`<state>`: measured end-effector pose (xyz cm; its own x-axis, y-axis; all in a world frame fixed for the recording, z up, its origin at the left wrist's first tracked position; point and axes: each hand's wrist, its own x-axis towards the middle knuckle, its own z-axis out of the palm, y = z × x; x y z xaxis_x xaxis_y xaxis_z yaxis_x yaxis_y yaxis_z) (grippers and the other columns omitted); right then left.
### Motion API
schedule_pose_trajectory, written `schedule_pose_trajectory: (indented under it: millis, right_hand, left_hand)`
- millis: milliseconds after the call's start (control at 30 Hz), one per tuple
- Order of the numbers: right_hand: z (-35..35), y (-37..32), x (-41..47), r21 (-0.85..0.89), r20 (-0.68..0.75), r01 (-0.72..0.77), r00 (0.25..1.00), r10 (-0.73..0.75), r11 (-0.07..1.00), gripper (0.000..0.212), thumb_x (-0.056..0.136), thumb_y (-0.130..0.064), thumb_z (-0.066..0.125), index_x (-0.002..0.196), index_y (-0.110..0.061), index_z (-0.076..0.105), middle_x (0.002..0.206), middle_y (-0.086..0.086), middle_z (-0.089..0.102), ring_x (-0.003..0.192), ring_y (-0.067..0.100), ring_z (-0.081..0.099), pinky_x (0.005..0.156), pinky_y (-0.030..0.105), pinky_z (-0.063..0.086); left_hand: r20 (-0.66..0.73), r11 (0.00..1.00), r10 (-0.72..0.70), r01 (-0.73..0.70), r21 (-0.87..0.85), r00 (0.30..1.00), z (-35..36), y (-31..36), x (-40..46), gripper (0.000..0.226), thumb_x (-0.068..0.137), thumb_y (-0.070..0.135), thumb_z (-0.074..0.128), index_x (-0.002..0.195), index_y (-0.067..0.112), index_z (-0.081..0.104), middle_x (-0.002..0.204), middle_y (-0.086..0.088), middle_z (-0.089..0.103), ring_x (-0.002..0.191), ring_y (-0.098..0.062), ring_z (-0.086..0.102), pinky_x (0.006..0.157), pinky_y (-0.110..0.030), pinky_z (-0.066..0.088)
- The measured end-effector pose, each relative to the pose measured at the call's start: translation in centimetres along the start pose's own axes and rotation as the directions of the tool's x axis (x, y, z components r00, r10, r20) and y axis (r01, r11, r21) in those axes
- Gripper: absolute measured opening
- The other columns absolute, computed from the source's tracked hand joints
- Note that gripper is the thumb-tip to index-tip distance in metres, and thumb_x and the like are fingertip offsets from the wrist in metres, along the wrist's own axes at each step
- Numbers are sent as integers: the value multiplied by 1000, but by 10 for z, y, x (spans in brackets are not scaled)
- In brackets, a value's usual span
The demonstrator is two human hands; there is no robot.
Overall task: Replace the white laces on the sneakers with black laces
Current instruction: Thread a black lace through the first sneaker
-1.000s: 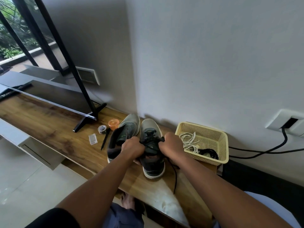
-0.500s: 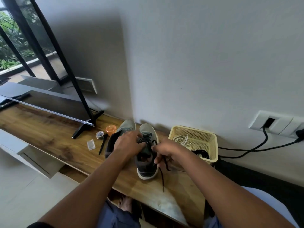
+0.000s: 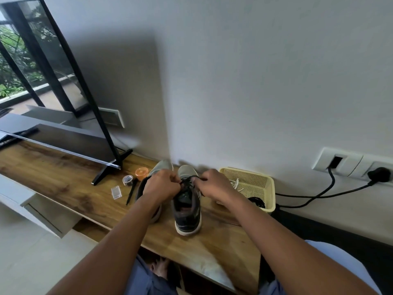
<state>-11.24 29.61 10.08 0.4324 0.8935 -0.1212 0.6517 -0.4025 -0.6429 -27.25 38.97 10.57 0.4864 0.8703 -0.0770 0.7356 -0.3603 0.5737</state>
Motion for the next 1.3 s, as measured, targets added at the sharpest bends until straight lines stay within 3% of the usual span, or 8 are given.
schedule_pose_trajectory:
  millis: [133,267,333,500,633,733,867,1300]
  right_hand:
    - [-9,1,3,-16,-3,-26,1000,26,1000,52,100,-66,40,71,-25,52,72,-3,62,67,17,57,58,32,36]
    - [-7,3,8,-191,121,-58,989,82,980,46,101,-53,49,88,-14,70,83,3,71,77,22,66,70,32,49]
    - [-3,6,10,-280,171,-78,977,129,957,34,95,-45,59,90,-13,70,80,1,68,76,22,65,66,30,48]
    - [9,16,11,-354,151,-30,985,89,935,26,93,-44,64,99,-19,64,99,3,69,99,30,67,72,32,45]
    - [27,23,15,-315,77,9,997,16,949,54,94,-59,60,130,-18,62,124,8,69,115,32,66,91,42,56]
    - [44,26,18,-342,33,30,999,-19,939,58,95,-62,57,124,-13,64,121,12,69,112,35,67,85,40,56]
    - [61,26,23,-313,69,2,997,21,950,47,103,-51,51,113,-7,66,116,18,68,106,37,67,72,34,44]
    - [66,21,23,-289,88,-25,995,52,957,34,102,-32,53,115,-4,66,118,18,69,109,37,67,73,31,41]
  left_hand:
    - [41,1000,-5,5,1,999,0,-2,6,21,88,23,62,75,10,71,79,-9,71,78,-25,67,69,-36,52]
    - [-19,997,24,-23,80,1000,7,-3,10,20,94,32,64,82,21,74,81,0,74,79,-19,71,74,-39,62]
    - [-34,984,67,-61,166,997,13,-4,12,8,93,30,70,100,30,75,97,5,75,92,-16,71,80,-37,62]
    - [84,926,154,-174,335,984,30,-4,23,43,86,26,81,128,35,72,130,-4,64,121,-25,63,101,-41,54]
    - [30,915,188,-186,357,982,37,-5,30,21,85,26,80,105,28,79,116,-3,70,107,-24,66,92,-38,56]
    - [-4,934,196,-186,305,981,36,-7,33,7,83,24,83,88,25,78,100,0,72,94,-21,68,84,-36,57]
    - [-2,966,158,-154,207,987,33,-14,36,24,79,19,85,67,27,66,86,4,69,86,-18,66,78,-35,58]
    - [-39,990,113,-109,86,993,38,-15,37,6,75,0,60,72,5,59,78,-11,67,79,-30,64,69,-40,56]
